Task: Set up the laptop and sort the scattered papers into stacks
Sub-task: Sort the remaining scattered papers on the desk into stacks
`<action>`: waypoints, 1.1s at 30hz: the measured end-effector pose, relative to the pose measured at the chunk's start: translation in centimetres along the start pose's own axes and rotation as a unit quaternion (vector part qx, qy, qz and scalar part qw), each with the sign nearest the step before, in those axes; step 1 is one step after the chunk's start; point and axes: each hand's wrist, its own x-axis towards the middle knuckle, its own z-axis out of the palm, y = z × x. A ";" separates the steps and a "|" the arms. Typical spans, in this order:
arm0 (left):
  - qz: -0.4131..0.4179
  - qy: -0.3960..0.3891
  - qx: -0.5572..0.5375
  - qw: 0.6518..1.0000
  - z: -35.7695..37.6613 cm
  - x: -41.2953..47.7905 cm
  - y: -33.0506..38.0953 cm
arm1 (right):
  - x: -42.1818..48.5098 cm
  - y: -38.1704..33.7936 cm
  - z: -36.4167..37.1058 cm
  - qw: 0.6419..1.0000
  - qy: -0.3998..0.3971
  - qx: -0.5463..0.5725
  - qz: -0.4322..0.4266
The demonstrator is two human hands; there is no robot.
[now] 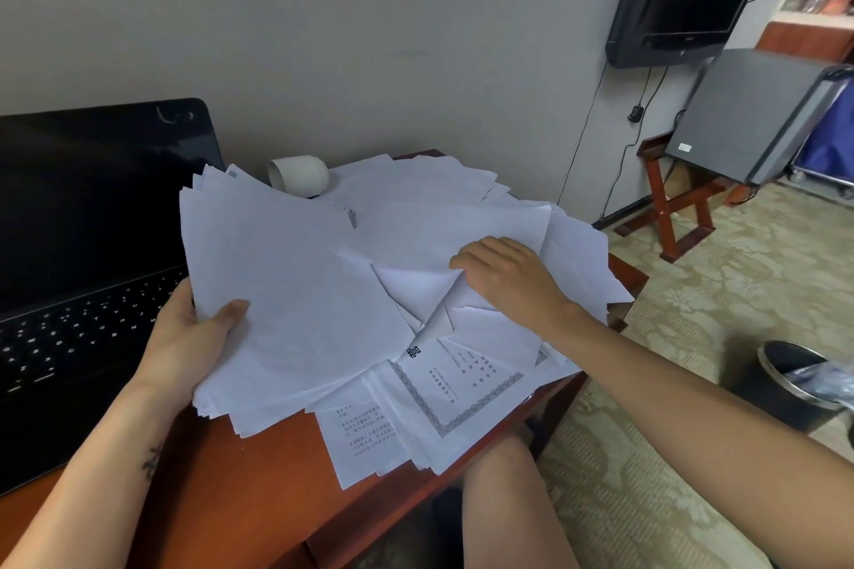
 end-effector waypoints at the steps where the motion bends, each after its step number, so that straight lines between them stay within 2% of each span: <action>1: -0.003 -0.002 -0.007 1.000 0.0 0.0 0.0 | -0.1 0.4 -0.5 1.000 0.017 -0.003 0.023; 4: -0.012 0.003 -0.030 0.999 -0.1 0.0 0.0 | -0.4 1.7 -2.2 0.993 0.066 -0.011 0.100; 7: -0.017 0.014 -0.053 0.998 0.2 -0.2 0.3 | -1.1 2.6 -4.3 0.969 0.118 0.002 0.216; 11: -0.019 0.013 -0.077 0.997 0.9 -0.6 0.5 | -1.5 2.1 -5.2 0.936 0.129 0.030 0.328; 13: -0.019 0.007 -0.081 0.997 1.4 -0.8 0.7 | -1.2 0.8 -5.4 0.933 0.118 0.071 0.332; 15: -0.022 0.005 -0.084 0.996 1.7 -0.9 0.8 | -0.5 -1.4 -5.6 0.943 0.100 0.108 0.299; 18: -0.031 0.005 -0.087 0.996 1.7 -1.0 0.6 | -0.1 -4.0 -5.9 0.954 0.095 0.104 0.266; 24: -0.043 0.008 -0.085 0.995 2.0 -1.0 0.3 | 0.6 -0.2 -7.2 0.906 0.164 0.081 0.382; 31: -0.039 0.008 -0.079 0.996 1.9 -0.9 0.4 | 0.2 2.8 -9.0 0.859 0.248 0.083 0.440; 33: -0.041 0.006 -0.079 0.996 1.9 -1.0 0.4 | -0.6 2.2 -9.2 0.855 0.268 0.070 0.438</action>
